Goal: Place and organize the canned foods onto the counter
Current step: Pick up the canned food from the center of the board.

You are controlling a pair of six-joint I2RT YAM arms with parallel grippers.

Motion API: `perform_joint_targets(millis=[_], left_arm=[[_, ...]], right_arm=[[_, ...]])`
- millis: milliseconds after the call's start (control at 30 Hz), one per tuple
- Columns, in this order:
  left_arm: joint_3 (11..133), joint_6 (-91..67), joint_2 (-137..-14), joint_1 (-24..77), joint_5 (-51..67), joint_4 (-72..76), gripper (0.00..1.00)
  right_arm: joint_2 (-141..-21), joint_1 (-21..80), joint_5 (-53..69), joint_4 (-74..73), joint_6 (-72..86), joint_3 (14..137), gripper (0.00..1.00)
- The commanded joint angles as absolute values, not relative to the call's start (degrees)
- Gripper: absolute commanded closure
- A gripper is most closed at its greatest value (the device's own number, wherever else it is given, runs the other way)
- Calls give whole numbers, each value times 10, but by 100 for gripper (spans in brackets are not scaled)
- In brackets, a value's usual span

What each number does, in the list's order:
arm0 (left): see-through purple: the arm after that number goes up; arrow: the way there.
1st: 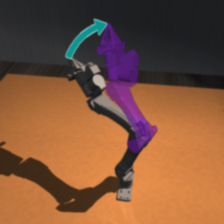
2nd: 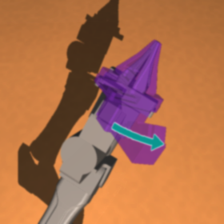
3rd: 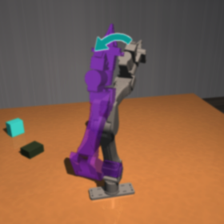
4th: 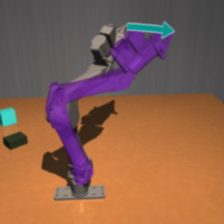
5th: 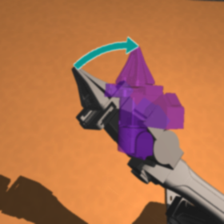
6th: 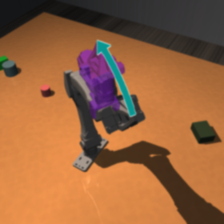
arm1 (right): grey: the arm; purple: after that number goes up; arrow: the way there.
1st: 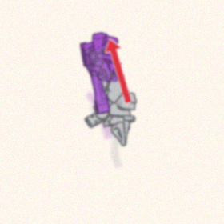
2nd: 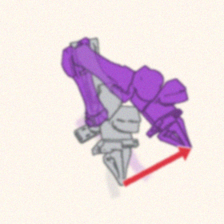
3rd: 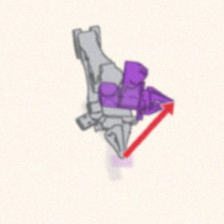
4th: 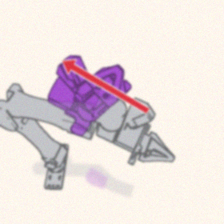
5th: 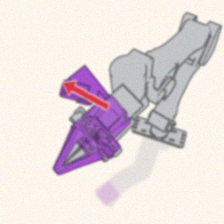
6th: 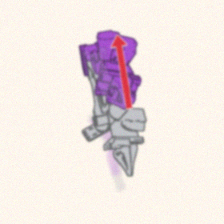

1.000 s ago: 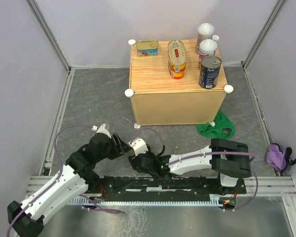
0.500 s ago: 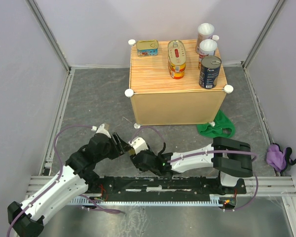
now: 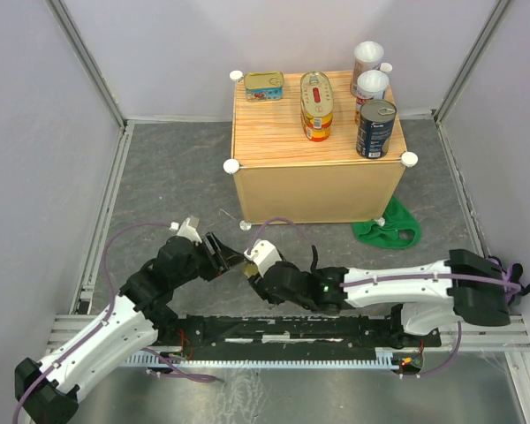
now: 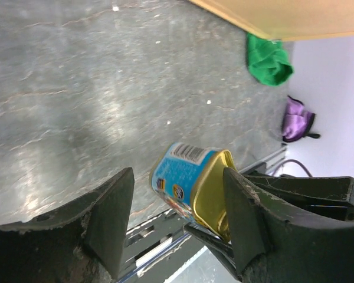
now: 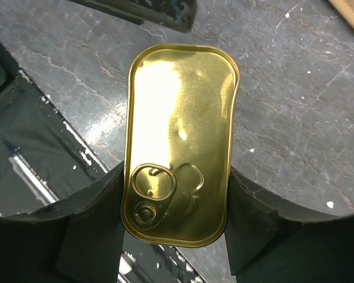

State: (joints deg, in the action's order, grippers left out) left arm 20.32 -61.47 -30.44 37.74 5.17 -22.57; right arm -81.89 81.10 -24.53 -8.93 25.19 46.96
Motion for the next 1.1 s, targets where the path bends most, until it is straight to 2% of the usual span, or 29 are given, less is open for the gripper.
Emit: perform_joint_targets(millis=[0,300,600,800,1067], left_arm=[[170,-594,-283,378,102,-78,31],[91,-597,-192,378,142,157,29],[105,-587,-305,379,291,366,29],[134,-586,-345,380,364,446,29],[184,-565,-352,386,433,457,26]], right_arm=[[-748,811,-219,-141,227,498,71],[-620,805,-147,-274,250,532,72],[-526,779,-71,-368,289,590,73],[-506,765,-38,-407,298,632,73],[-484,758,-8,-426,317,656,73]])
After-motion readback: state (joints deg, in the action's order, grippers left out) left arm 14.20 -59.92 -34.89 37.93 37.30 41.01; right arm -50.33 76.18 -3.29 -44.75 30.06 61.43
